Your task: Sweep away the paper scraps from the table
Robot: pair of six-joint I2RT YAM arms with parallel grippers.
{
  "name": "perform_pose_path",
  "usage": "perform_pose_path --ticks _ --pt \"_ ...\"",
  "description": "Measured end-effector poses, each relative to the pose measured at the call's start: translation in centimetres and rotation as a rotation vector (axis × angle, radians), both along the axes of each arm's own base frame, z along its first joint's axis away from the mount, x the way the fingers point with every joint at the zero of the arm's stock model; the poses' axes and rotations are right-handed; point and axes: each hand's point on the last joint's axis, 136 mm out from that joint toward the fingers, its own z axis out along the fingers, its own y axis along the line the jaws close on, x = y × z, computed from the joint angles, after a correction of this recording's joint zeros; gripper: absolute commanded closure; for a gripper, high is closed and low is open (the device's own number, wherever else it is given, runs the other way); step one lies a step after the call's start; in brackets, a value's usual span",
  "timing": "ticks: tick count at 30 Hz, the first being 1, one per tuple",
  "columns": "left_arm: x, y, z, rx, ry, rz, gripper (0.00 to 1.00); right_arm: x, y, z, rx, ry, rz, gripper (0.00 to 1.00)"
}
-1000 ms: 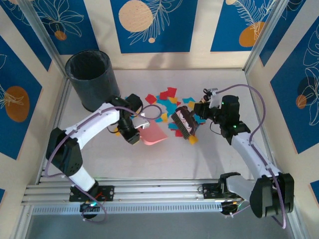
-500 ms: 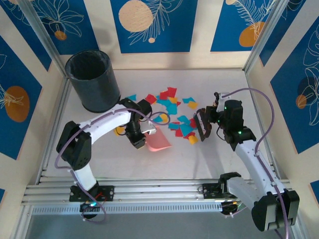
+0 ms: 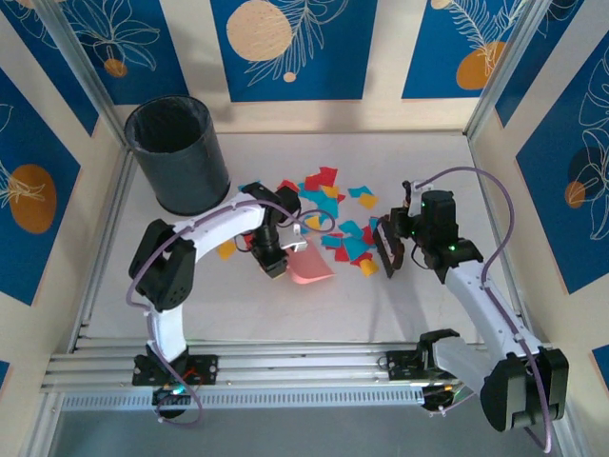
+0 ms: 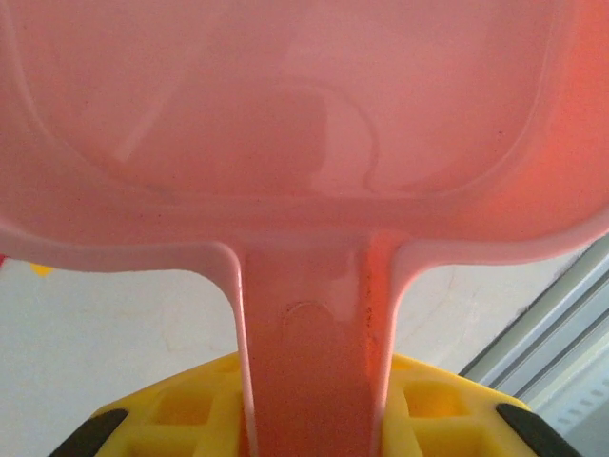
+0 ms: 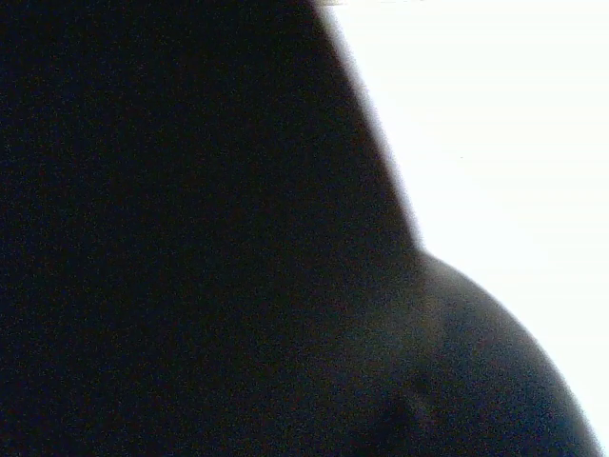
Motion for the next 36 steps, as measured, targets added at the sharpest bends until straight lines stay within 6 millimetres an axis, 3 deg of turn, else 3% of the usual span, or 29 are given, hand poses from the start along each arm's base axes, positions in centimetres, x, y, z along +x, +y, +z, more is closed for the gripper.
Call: perform_pose_path --ticks 23,32,36 --pt "2.1 -2.7 -2.1 -0.024 0.018 -0.029 0.99 -0.2 6.0 -0.5 0.169 0.068 0.266 1.0" --pt "1.8 -3.4 -2.2 -0.056 0.03 -0.041 0.99 -0.4 6.6 0.1 0.204 0.067 0.281 1.0" --pt "1.8 -3.4 -2.5 -0.058 0.025 -0.042 0.99 -0.6 6.1 1.4 0.199 0.021 0.262 1.0"
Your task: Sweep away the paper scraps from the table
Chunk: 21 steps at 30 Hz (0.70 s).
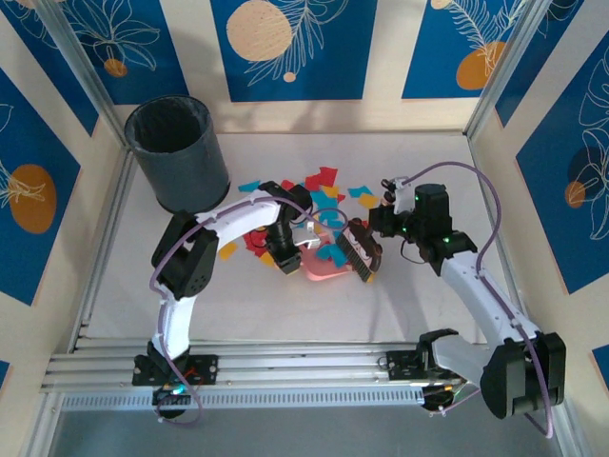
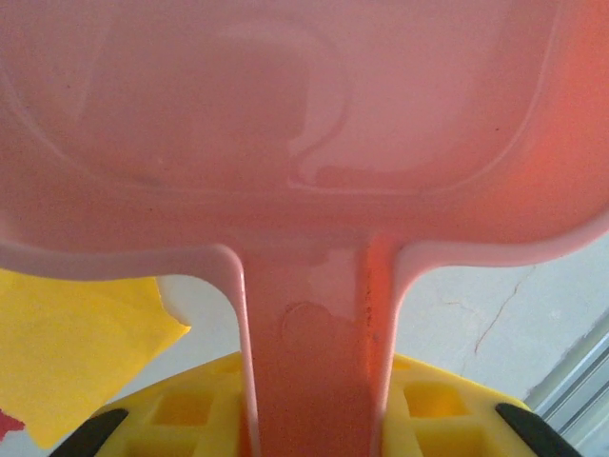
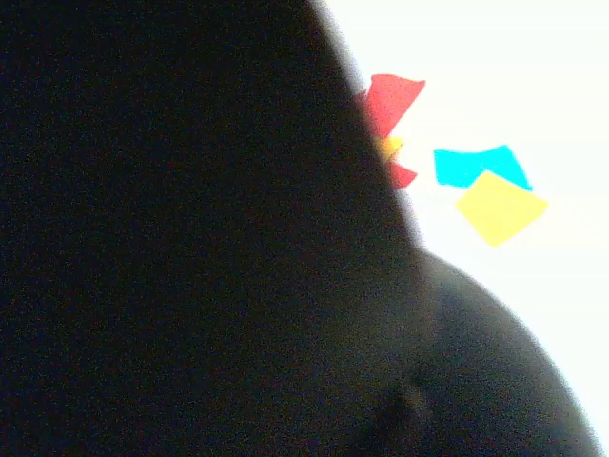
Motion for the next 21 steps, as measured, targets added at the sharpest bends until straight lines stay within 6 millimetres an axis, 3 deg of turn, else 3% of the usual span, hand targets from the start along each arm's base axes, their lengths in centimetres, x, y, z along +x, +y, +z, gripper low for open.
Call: perform_pose_path --ticks 6,10,15,21 --pt "-0.4 0.4 -0.2 0.005 0.005 -0.001 0.99 0.0 -2.4 2.6 -0.053 -0.106 -0.124 1.0" --pt "-0.7 0.7 0.4 -0.004 -0.01 -0.008 0.99 -0.2 -4.3 3.2 -0.107 -0.141 -0.216 1.0" --pt "-0.9 1.1 1.1 -0.008 -0.026 -0.013 0.99 -0.9 -6.1 1.0 -0.176 -0.109 -0.299 1.0" --pt "-1.4 1.6 0.7 0.006 -0.015 -0.018 0.98 -1.6 -6.4 -1.6 -0.223 -0.054 -0.315 1.0"
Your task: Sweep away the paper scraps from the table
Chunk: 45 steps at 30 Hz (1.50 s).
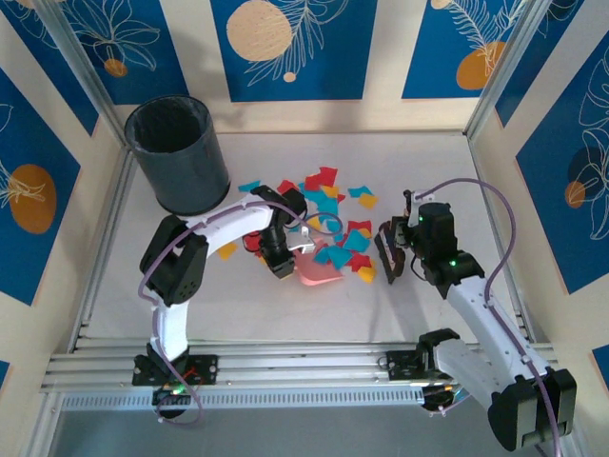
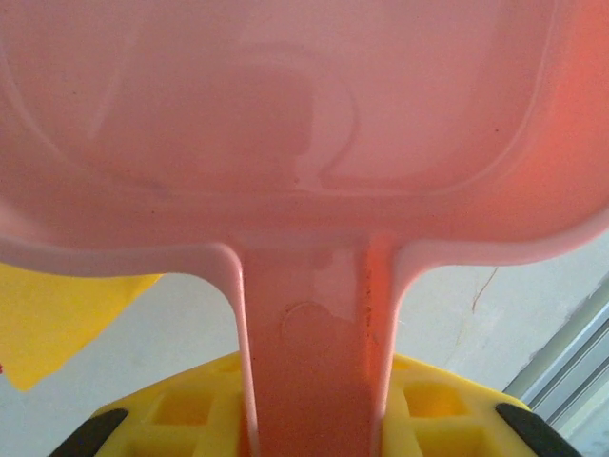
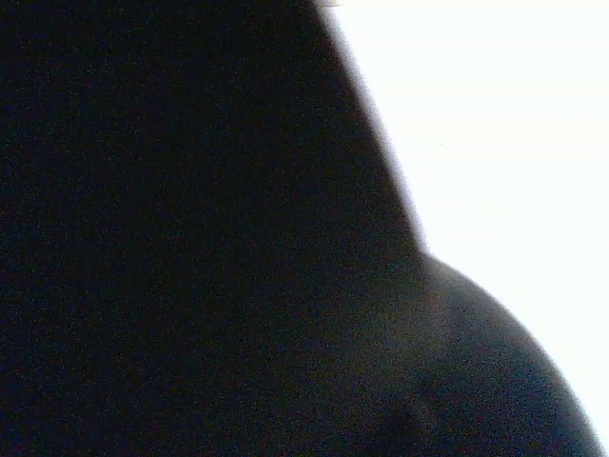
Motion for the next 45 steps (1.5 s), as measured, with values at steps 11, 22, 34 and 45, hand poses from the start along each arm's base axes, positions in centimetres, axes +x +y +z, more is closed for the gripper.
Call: perform_pose_path --ticks 11,22,34,45 --pt "0.0 0.0 -0.7 0.009 0.013 -0.001 0.98 1.0 1.5 -0.2 0.081 -0.008 0.012 1.0" --pt "0.6 -0.8 -1.7 -0.011 0.005 0.005 0.95 1.7 3.9 -0.6 0.162 0.008 0.098 1.0" --pt "1.4 -1.5 -2.1 -0.028 -0.017 0.022 0.94 1.5 6.3 -0.4 0.169 0.028 0.215 1.0" --pt "1.7 -1.8 -2.1 -0.039 -0.029 0.028 0.96 1.4 7.1 0.6 0.162 0.026 0.251 1.0"
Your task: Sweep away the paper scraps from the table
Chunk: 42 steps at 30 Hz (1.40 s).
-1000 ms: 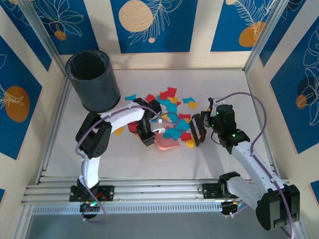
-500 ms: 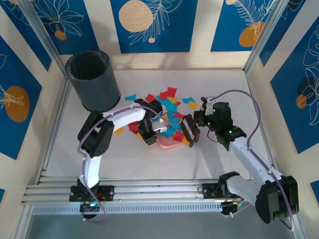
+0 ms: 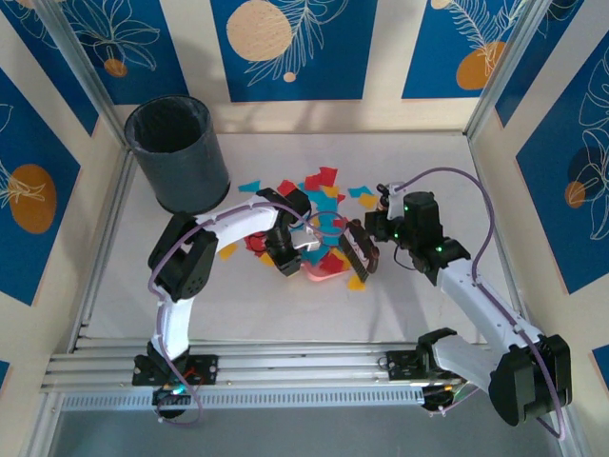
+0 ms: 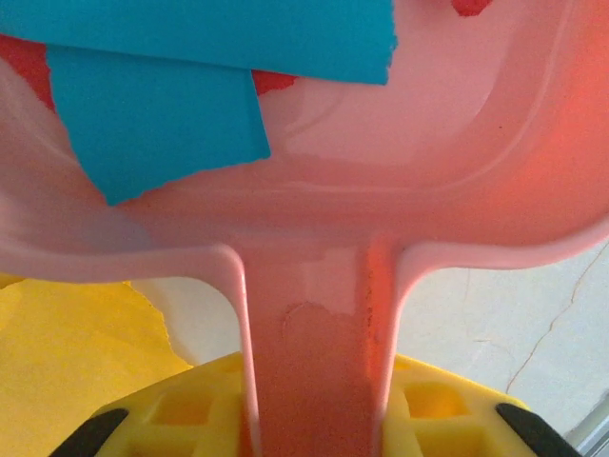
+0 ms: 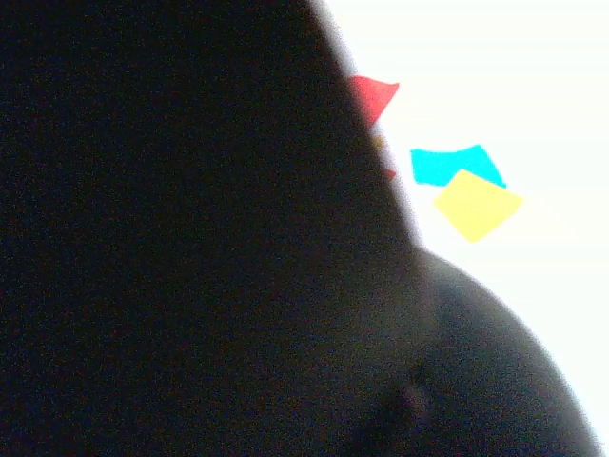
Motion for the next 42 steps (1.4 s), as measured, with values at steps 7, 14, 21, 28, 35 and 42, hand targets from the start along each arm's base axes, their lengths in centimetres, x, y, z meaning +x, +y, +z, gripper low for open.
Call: perform_pose_path --ticks 7,14,21,28,35,42 --pt "-0.3 0.3 -0.2 0.007 0.007 0.0 0.96 0.4 -1.4 1.7 -0.023 -0.059 -0.073 1.0" --pt "-0.4 1.1 0.3 0.024 -0.013 0.018 0.96 0.7 -3.2 2.1 -0.066 -0.086 -0.168 1.0" --pt "-0.2 2.1 0.1 0.054 -0.016 0.066 0.96 1.2 -4.5 1.6 -0.102 -0.092 -0.233 1.0" --pt "0.5 2.8 0.1 0.061 -0.015 0.115 0.96 2.9 -4.3 -0.2 -0.132 -0.066 -0.235 1.0" --pt "0.7 2.8 0.2 0.063 -0.014 0.121 0.97 5.2 -3.5 -0.5 -0.151 -0.074 -0.217 1.0" --pt "1.1 2.4 0.3 0.061 -0.015 0.122 0.97 6.6 -1.6 -0.4 -0.148 -0.081 -0.129 1.0"
